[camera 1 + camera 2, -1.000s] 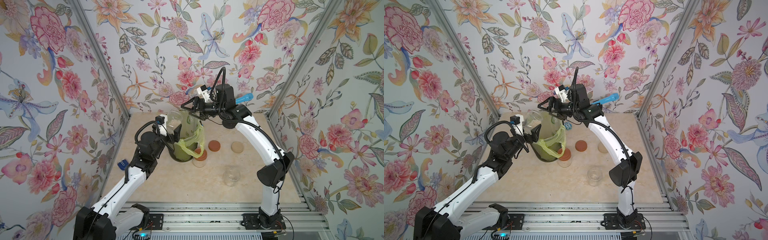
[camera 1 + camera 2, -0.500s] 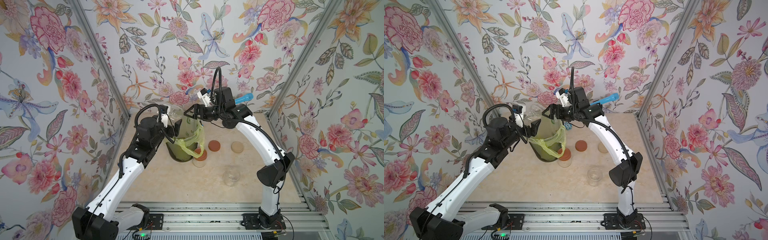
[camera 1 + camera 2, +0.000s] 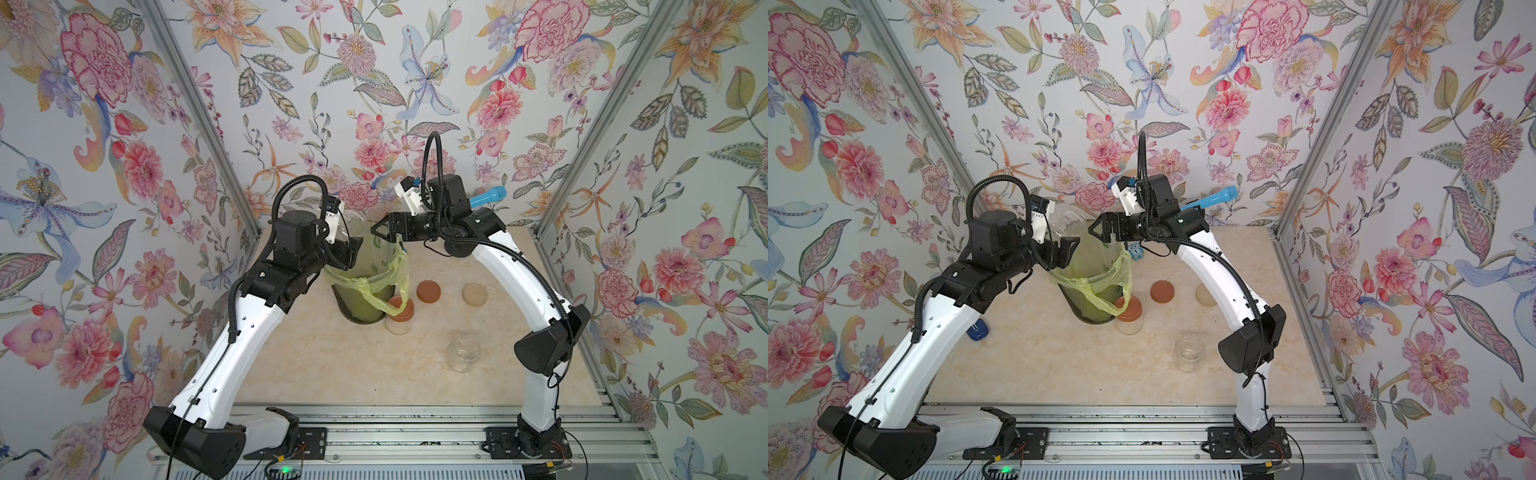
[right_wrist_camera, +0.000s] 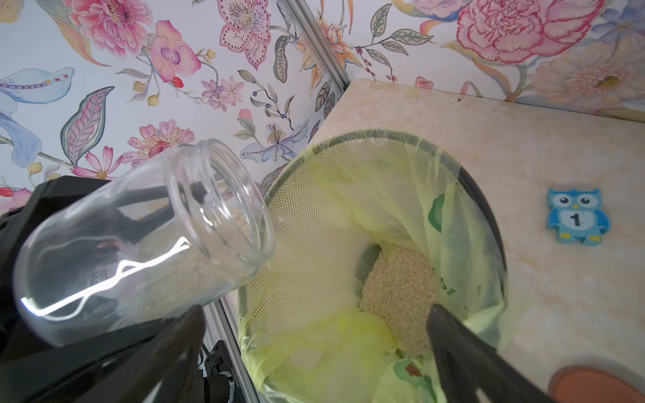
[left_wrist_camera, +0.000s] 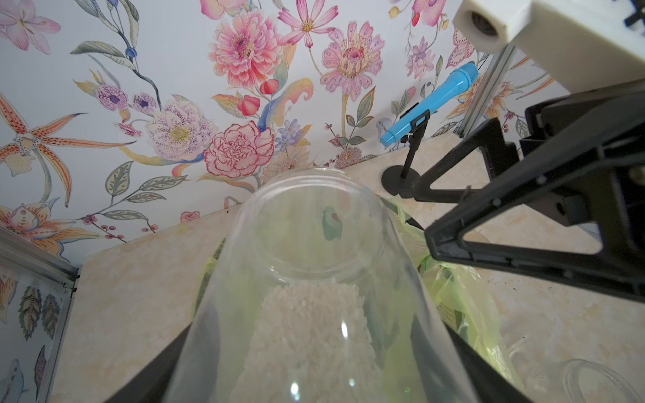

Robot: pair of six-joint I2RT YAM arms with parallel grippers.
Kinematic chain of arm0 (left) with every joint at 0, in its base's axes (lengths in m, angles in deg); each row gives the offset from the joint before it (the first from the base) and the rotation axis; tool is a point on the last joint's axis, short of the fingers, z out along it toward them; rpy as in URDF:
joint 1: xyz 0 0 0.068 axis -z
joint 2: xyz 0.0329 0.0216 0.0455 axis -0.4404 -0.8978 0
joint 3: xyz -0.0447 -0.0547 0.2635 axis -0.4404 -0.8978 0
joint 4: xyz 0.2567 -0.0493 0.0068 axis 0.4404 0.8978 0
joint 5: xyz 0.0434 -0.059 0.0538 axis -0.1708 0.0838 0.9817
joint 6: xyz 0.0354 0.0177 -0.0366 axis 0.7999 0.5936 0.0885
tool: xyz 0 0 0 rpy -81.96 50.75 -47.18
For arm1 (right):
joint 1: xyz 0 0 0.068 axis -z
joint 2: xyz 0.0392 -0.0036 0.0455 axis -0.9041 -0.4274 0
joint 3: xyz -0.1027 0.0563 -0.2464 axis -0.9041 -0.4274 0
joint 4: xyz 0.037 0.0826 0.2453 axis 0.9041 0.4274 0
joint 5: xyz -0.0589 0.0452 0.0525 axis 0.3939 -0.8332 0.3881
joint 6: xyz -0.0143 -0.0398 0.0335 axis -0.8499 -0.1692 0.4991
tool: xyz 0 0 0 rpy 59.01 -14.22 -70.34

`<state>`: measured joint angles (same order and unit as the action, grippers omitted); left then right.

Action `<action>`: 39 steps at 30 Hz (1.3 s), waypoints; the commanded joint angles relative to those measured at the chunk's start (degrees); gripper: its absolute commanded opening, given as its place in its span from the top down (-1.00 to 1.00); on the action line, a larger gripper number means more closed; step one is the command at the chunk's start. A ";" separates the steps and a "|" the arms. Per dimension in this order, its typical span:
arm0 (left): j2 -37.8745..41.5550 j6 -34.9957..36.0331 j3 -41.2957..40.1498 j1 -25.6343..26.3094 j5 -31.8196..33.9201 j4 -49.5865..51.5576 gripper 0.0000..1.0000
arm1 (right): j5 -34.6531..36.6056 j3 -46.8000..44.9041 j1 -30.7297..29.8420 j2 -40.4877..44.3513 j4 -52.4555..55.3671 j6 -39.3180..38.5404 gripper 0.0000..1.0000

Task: Empty moldy rice from jars
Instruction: Pour the moldy rice from the jar into the trash bin.

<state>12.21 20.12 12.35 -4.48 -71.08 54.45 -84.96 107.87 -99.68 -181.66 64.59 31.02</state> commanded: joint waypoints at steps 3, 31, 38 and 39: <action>-3.29 0.40 9.49 -0.36 -2.51 11.27 1.00 | 1.14 -0.19 1.14 1.94 1.01 -2.78 -0.99; -31.87 -22.85 43.85 -0.83 -9.47 46.34 1.00 | -2.48 -6.43 5.83 0.40 -6.67 -0.56 -0.99; -33.74 -23.91 42.98 -2.89 -20.49 46.34 1.00 | -3.47 -4.18 5.89 -1.01 -6.62 -0.03 -0.99; -34.03 -24.57 43.64 -3.79 -22.15 46.34 1.00 | -3.54 -4.16 5.93 -1.03 -6.63 0.05 -0.99</action>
<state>-21.64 -2.27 54.77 -6.01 -86.14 101.59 -87.14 101.69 -93.80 -181.81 59.22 30.56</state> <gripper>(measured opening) 0.882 0.996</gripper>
